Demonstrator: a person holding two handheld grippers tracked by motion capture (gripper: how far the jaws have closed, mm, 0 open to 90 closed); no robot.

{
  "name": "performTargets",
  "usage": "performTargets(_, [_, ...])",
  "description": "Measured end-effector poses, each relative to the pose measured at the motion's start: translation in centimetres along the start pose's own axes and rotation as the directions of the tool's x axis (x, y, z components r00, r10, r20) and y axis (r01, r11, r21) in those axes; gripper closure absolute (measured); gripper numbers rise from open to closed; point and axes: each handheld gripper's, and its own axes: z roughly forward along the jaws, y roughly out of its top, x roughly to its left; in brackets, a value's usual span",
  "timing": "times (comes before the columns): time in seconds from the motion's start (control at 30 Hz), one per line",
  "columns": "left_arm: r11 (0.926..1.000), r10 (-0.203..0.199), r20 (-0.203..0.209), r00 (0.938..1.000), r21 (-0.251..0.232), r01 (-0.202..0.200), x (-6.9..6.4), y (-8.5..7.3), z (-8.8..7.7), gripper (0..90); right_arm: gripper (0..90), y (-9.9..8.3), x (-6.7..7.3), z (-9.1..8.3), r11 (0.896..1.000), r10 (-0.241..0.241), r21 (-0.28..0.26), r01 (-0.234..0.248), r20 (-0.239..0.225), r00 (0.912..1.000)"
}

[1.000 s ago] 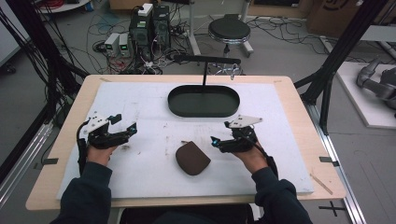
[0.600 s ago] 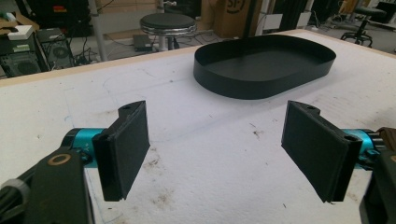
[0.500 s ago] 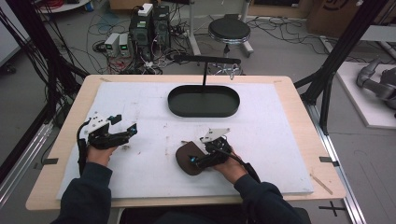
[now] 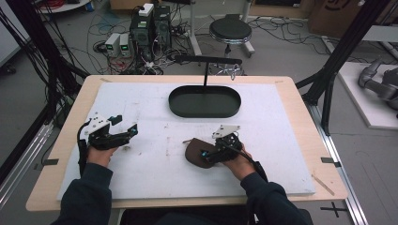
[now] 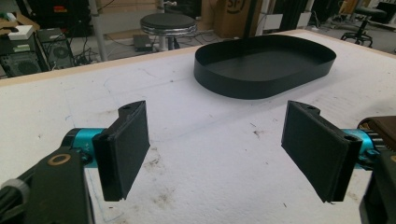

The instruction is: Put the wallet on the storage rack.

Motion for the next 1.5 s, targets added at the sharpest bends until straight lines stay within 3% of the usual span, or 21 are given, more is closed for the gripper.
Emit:
performTargets(0.13, [1.0000,0.000,0.000,1.0000,0.001,0.000,0.0,0.0,0.0,23.2,22.4,-0.1,-0.6,-0.2,1.000,-0.003,-0.004,0.003,-0.016,0.9999])
performTargets(0.17, [1.0000,0.000,-0.001,1.0000,0.000,0.000,0.0,0.0,0.0,23.2,22.8,-0.2,-1.1,-0.2,1.000,-0.016,-0.024,0.014,-0.111,0.9936])
performTargets(0.23, [1.0000,0.000,-0.001,1.0000,0.004,0.000,0.0,0.0,0.1,23.2,21.0,-0.2,-1.7,0.1,0.999,-0.028,-0.041,0.021,-0.182,0.9829])
performTargets(0.43, [1.0000,0.001,0.000,1.0000,0.006,-0.001,-0.1,0.0,0.2,23.4,15.2,-0.4,-2.6,1.3,1.000,-0.020,-0.019,0.016,-0.258,0.9659])
performTargets(0.47, [1.0000,0.003,0.001,1.0000,0.009,-0.003,-0.1,0.0,0.2,23.4,15.2,-0.5,-2.8,1.5,1.000,-0.001,-0.012,-0.002,-0.283,0.9590])
performTargets(0.5, [0.9999,0.004,0.002,1.0000,0.009,-0.004,-0.1,-0.1,0.2,23.4,15.3,-0.8,-3.4,2.1,0.999,0.044,0.000,-0.047,-0.337,0.9404])
performTargets(0.53, [0.9999,0.004,0.002,1.0000,0.009,-0.004,-0.1,-0.1,0.2,23.4,15.3,-0.8,-3.4,2.1,0.999,0.044,0.000,-0.047,-0.337,0.9404])
performTargets(0.57, [1.0000,0.003,0.001,1.0000,0.008,-0.003,-0.1,-0.1,0.2,23.6,15.4,-1.0,-3.8,2.4,0.996,0.089,0.023,-0.087,-0.378,0.9216])
performTargets(0.63, [1.0000,0.004,0.001,1.0000,0.008,-0.004,-0.1,-0.1,0.2,23.8,16.3,-1.1,-3.9,2.5,0.996,0.094,0.025,-0.091,-0.386,0.9177])
performTargets(0.7, [1.0000,0.002,0.002,1.0000,0.008,-0.002,0.0,-0.1,0.2,23.8,31.1,-1.1,-4.1,2.5,0.992,0.123,0.051,-0.112,-0.444,0.8876])
performTargets(0.8, [1.0000,0.000,0.001,1.0000,0.006,0.000,0.0,-0.1,0.2,23.8,33.7,-0.9,-4.0,2.2,0.994,0.109,0.049,-0.097,-0.434,0.8943])
performTargets(0.83, [1.0000,0.001,-0.001,1.0000,0.005,-0.001,0.0,0.0,0.1,23.8,37.3,-0.6,-3.7,1.8,0.997,0.075,0.040,-0.064,-0.411,0.9087])
performTargets(0.9, [1.0000,0.001,0.000,1.0000,0.004,-0.001,0.0,0.0,0.1,23.8,42.0,-0.5,-3.6,1.6,0.998,0.066,0.037,-0.056,-0.401,0.9138])
performTargets(0.93, [1.0000,0.000,0.000,1.0000,0.003,0.000,0.0,0.0,0.1,23.8,53.6,-0.4,-3.8,0.7,0.999,0.052,0.013,-0.051,-0.375,0.9256])
performTargets(1.03, [1.0000,0.000,-0.002,1.0000,0.000,0.000,0.1,0.0,0.1,23.8,58.4,-0.3,-4.0,0.0,0.999,0.036,-0.004,-0.040,-0.345,0.9378])
performTargets(1.07, [1.0000,-0.001,-0.001,1.0000,0.000,0.001,0.1,0.0,0.1,23.8,62.0,-0.2,-4.2,-0.8,0.999,0.021,-0.022,-0.029,-0.305,0.9522])
performTargets(1.13, [1.0000,0.003,-0.001,1.0000,0.001,-0.003,0.0,0.0,0.1,23.8,63.3,-0.2,-4.3,-1.0,0.999,0.015,-0.028,-0.024,-0.287,0.9579])
performTargets(1.2, [1.0000,0.005,-0.002,1.0000,0.001,-0.005,0.0,0.0,0.0,23.8,67.9,0.0,-4.9,-2.3,0.998,-0.012,-0.062,0.001,-0.190,0.9818])
performTargets(1.27, [1.0000,0.003,-0.003,1.0000,0.000,-0.003,0.0,0.1,0.0,23.8,69.4,0.1,-5.1,-2.8,0.998,-0.013,-0.063,0.004,-0.148,0.9889])
performTargets(1.37, [1.0000,0.001,-0.001,1.0000,0.000,-0.001,0.1,0.1,0.0,23.8,72.4,-0.3,-6.2,-4.5,0.997,-0.014,-0.076,0.016,0.019,0.9997])
performTargets(1.5, [1.0000,0.003,-0.002,1.0000,-0.002,-0.003,0.0,0.1,0.1,23.8,73.4,-0.6,-6.4,-5.2,0.997,-0.013,-0.078,0.018,0.065,0.9978])
